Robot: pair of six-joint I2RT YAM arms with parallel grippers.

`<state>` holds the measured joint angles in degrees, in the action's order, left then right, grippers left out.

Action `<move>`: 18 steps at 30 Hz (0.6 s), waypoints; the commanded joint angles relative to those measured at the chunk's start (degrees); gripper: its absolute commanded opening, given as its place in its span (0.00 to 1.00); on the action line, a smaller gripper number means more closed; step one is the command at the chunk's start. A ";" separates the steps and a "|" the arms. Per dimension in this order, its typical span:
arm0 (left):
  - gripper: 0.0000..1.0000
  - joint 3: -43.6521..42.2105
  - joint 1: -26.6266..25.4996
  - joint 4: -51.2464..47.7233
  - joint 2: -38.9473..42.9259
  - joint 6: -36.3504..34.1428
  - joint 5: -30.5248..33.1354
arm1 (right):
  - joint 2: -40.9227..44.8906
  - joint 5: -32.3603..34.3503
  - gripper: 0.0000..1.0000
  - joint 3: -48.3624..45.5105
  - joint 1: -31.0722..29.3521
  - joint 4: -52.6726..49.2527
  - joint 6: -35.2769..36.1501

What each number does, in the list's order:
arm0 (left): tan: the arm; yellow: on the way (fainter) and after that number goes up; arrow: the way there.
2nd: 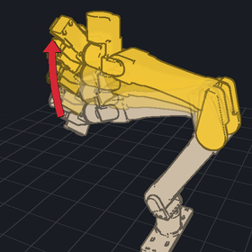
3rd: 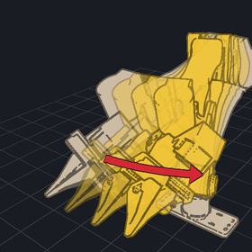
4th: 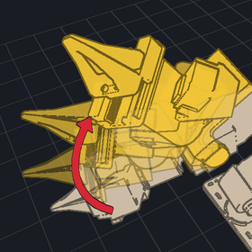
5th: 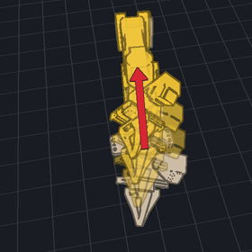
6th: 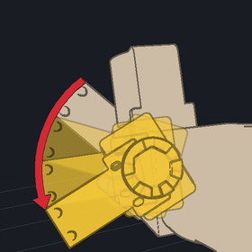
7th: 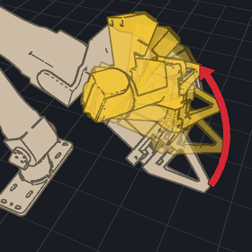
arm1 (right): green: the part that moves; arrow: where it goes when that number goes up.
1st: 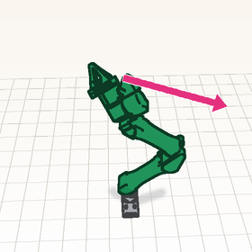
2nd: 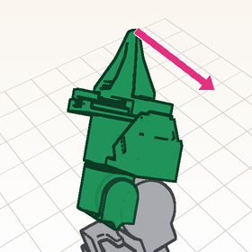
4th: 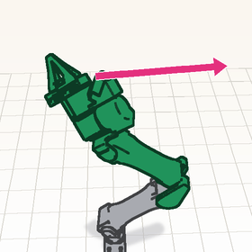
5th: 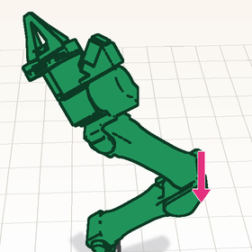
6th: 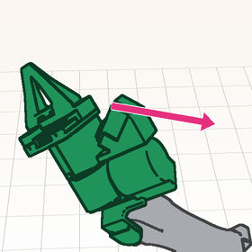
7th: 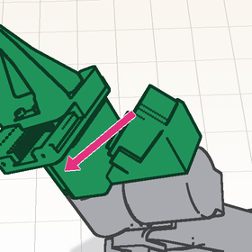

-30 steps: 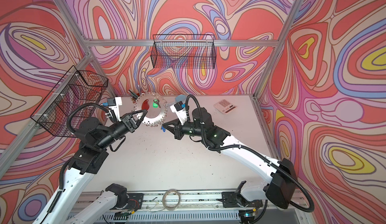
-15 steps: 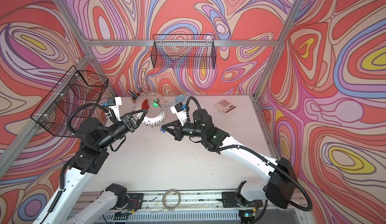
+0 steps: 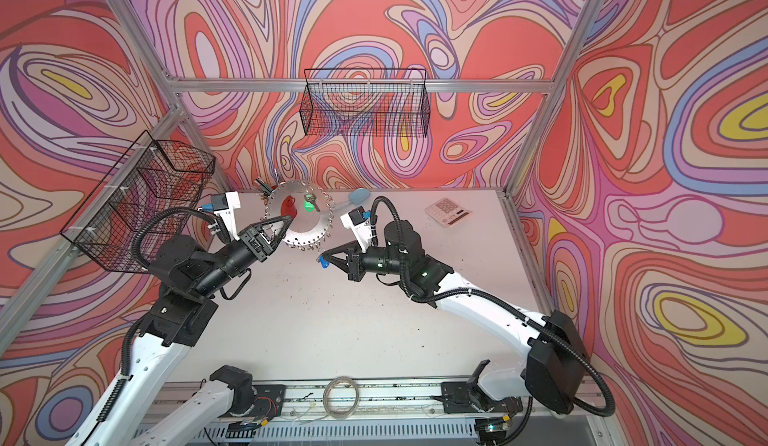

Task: Put the keys on the keyring

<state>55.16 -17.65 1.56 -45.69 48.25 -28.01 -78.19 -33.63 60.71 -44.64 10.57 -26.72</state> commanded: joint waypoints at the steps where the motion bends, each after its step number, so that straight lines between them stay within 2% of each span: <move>1: 0.00 -0.18 -0.28 3.89 1.39 0.53 0.33 | 0.11 -1.27 0.00 -0.16 0.26 1.69 -0.55; 10: 0.00 -0.07 -0.27 0.55 1.57 -2.12 -0.14 | 4.67 5.11 0.00 3.20 0.26 -13.10 6.76; 14: 0.00 0.72 -0.19 -2.08 1.23 -4.48 -2.80 | 7.22 9.04 0.00 5.45 0.26 -20.76 10.11; 18: 0.00 1.68 -0.08 -2.80 0.45 -6.30 -6.95 | 8.99 10.26 0.00 6.07 0.26 -23.93 11.20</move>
<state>54.98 -17.65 -1.72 -45.23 44.45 -30.72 -70.74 -26.00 65.25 -44.64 -8.32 -18.15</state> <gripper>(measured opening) 0.089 0.047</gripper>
